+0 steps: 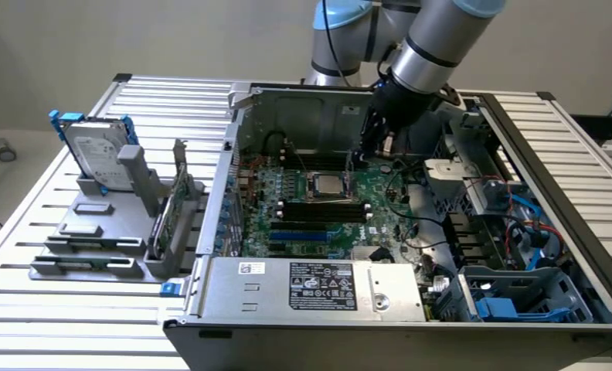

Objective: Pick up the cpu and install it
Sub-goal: 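Close the cpu cover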

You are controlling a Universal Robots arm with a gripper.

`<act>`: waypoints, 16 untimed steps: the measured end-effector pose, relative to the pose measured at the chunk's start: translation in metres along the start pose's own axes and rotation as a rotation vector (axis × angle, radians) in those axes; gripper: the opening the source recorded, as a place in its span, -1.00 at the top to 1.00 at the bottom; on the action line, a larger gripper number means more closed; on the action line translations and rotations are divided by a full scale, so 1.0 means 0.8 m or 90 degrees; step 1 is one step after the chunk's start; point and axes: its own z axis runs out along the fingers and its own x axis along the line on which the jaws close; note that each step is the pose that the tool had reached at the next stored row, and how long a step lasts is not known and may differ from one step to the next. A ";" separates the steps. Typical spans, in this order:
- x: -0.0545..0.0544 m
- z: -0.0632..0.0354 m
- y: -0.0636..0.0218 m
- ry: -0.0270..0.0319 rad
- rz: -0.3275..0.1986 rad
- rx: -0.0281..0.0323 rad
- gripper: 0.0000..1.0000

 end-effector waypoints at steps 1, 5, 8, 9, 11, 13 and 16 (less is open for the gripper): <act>0.000 0.001 -0.002 -0.0001 0.000 0.0036 0.79; -0.001 0.005 -0.008 -0.0009 0.001 0.0165 0.79; -0.001 0.007 -0.009 -0.0049 0.003 0.0246 0.79; -0.001 0.007 -0.009 -0.0069 0.003 0.0267 0.79; -0.001 0.009 -0.010 -0.0095 0.004 0.0334 0.79; -0.001 0.011 -0.015 -0.0097 0.004 0.0379 0.79; -0.002 0.016 -0.025 -0.0101 0.004 0.0429 0.79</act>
